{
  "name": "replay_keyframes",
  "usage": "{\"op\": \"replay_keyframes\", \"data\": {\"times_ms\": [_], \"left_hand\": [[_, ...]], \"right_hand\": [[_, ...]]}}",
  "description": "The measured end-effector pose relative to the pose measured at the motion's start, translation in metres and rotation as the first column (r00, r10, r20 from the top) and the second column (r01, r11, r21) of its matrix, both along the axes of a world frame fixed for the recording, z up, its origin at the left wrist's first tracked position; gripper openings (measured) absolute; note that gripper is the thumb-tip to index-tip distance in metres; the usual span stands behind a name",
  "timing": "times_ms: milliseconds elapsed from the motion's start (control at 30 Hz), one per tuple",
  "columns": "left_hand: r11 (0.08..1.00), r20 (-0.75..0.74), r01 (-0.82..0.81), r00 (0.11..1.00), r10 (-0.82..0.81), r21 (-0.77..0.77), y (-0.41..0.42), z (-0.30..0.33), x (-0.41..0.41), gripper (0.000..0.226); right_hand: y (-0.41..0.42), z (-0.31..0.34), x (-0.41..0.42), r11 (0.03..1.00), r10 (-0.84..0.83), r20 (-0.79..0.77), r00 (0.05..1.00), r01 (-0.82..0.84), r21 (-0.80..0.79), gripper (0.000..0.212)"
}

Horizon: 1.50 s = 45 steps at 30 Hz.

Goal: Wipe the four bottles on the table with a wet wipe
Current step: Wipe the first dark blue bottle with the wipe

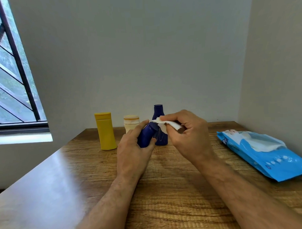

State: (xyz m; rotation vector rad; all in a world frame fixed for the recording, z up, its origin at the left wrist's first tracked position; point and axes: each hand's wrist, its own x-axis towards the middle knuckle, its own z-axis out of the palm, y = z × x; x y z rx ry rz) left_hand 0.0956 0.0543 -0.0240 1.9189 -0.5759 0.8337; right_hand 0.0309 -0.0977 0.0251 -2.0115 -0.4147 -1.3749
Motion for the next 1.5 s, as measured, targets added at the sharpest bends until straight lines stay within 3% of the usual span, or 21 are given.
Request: {"op": "replay_keyframes", "data": {"times_ms": [167,300,467,667,933,1100,1300,1500], "left_hand": [[0.99,0.066,-0.112,0.992,0.106,0.082,0.001,0.003,-0.006,0.065],[0.984,0.08,-0.172,0.982,0.169,0.04,0.0,0.004,-0.005,0.062],[0.994,-0.056,-0.027,0.998,0.022,-0.107,-0.003,0.007,-0.013,0.058],[0.981,0.021,0.156,0.988,-0.154,-0.119,-0.003,0.009,-0.013,0.042],[0.984,0.13,0.173,0.977,-0.167,-0.04,0.0,0.007,-0.012,0.041],[0.962,0.103,0.27,0.959,-0.264,-0.04,0.001,0.004,-0.014,0.041],[0.956,0.064,0.287,0.957,-0.283,-0.055,-0.001,0.004,-0.013,0.064],[0.92,0.097,0.359,0.933,-0.347,-0.158,-0.001,0.004,-0.015,0.037]], "right_hand": [[0.001,-0.008,0.005,0.973,-0.012,-0.055,0.998,-0.001,-0.23,0.027],[-0.004,-0.01,0.006,0.958,-0.061,-0.156,0.986,0.014,-0.286,0.019],[-0.002,-0.008,0.005,0.998,0.005,-0.141,0.99,-0.013,-0.058,0.021],[0.001,-0.003,0.002,0.995,0.105,-0.122,0.987,-0.104,0.012,0.024],[-0.003,-0.001,0.002,0.994,0.103,-0.096,0.99,-0.105,-0.019,0.027],[-0.003,0.002,0.001,0.995,0.097,-0.078,0.992,-0.097,0.01,0.022],[0.001,-0.001,0.003,0.97,0.225,-0.217,0.95,-0.197,0.141,0.024],[0.002,0.002,0.001,0.929,0.284,-0.209,0.936,-0.215,0.302,0.015]]}}
